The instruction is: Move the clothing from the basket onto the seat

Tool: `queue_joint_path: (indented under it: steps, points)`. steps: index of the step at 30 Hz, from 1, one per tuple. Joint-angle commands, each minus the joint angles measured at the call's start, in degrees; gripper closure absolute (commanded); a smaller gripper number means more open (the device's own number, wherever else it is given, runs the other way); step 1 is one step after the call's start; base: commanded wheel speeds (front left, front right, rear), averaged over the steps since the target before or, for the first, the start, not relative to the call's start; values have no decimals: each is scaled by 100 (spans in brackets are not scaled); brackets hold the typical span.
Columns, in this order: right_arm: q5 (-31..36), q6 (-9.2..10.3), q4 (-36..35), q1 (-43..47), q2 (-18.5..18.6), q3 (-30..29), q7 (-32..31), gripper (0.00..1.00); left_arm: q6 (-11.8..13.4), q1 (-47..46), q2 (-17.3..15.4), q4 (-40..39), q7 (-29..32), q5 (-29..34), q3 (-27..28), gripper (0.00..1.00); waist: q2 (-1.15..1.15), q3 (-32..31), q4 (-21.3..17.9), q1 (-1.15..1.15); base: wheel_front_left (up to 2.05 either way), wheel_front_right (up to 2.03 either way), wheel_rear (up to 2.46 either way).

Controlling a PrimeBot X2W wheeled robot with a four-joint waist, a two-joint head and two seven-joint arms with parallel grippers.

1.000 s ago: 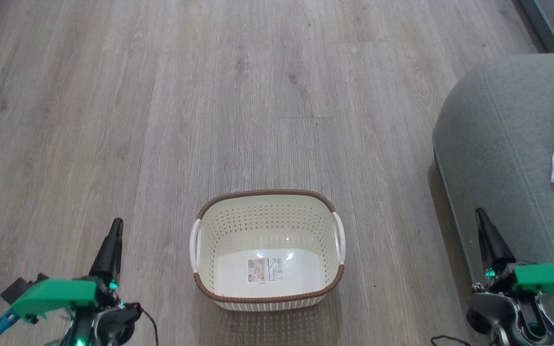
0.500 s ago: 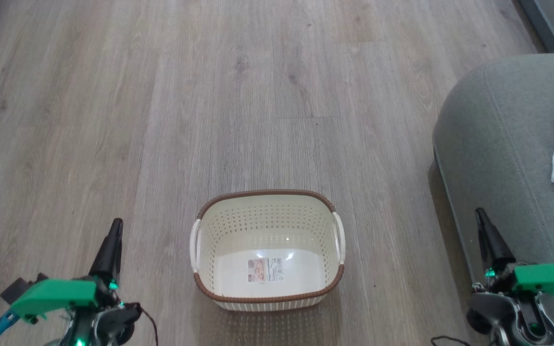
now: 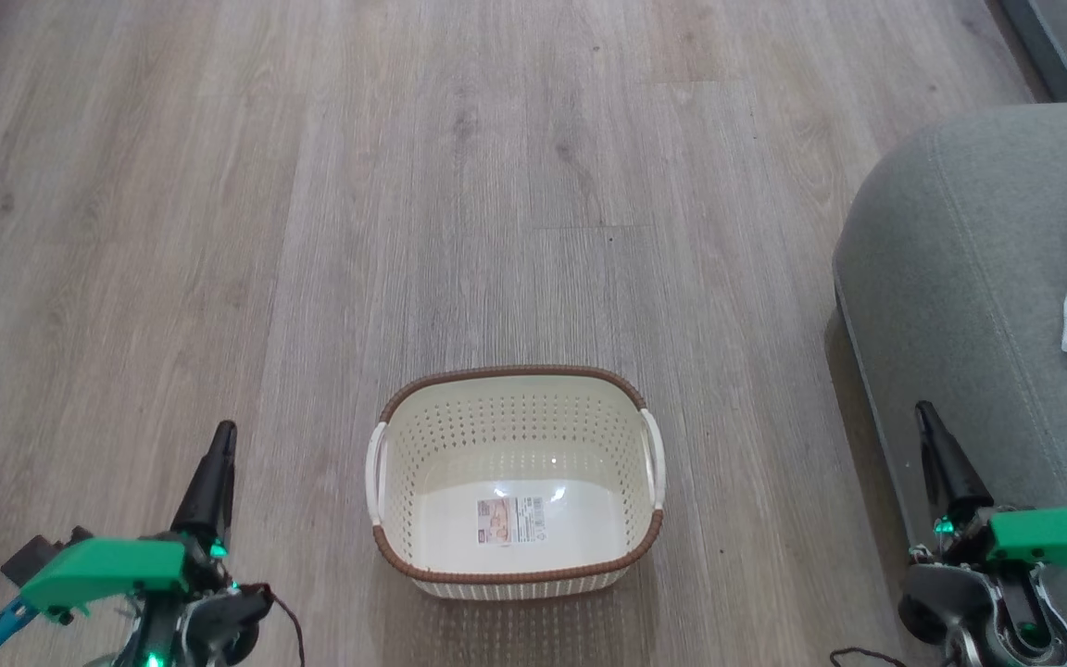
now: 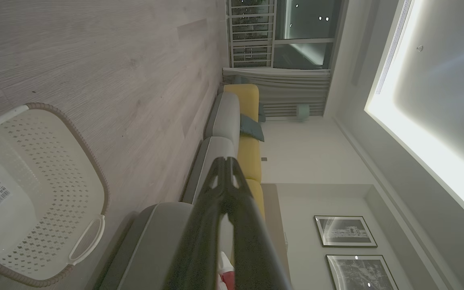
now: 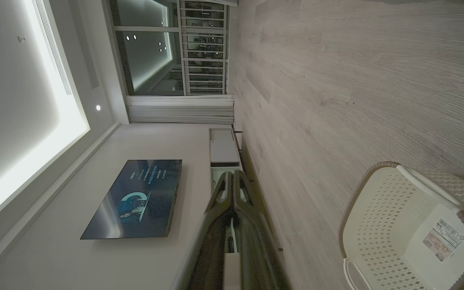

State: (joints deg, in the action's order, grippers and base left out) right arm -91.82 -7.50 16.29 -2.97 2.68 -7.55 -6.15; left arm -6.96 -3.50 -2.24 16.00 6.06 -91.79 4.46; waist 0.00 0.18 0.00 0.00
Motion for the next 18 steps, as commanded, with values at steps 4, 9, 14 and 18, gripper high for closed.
queue_joint_path:
  steps: [4, 9, 14, 18]
  points:
    - [-34, 1, -226, -321, 20, 103, -34, 100, -53, -270, -64, -194, 43, -38, 207, 100, 0, 0, 0, 0, 0, 0, 0]
    - [-34, 1, -226, -321, 20, 103, -34, 100, -53, -270, -64, -195, 43, -38, 207, 100, 0, 0, 0, 0, 0, 0, 0]
    - [-35, 1, -226, -321, 20, 103, -34, 100, -53, -270, -64, -195, 43, -38, 207, 100, 0, 0, 0, 0, 0, 0, 0]
    - [-35, 1, -226, -321, 20, 103, -34, 100, -53, -270, -64, -195, 43, -38, 206, 100, 0, 0, 0, 0, 0, 0, 0]
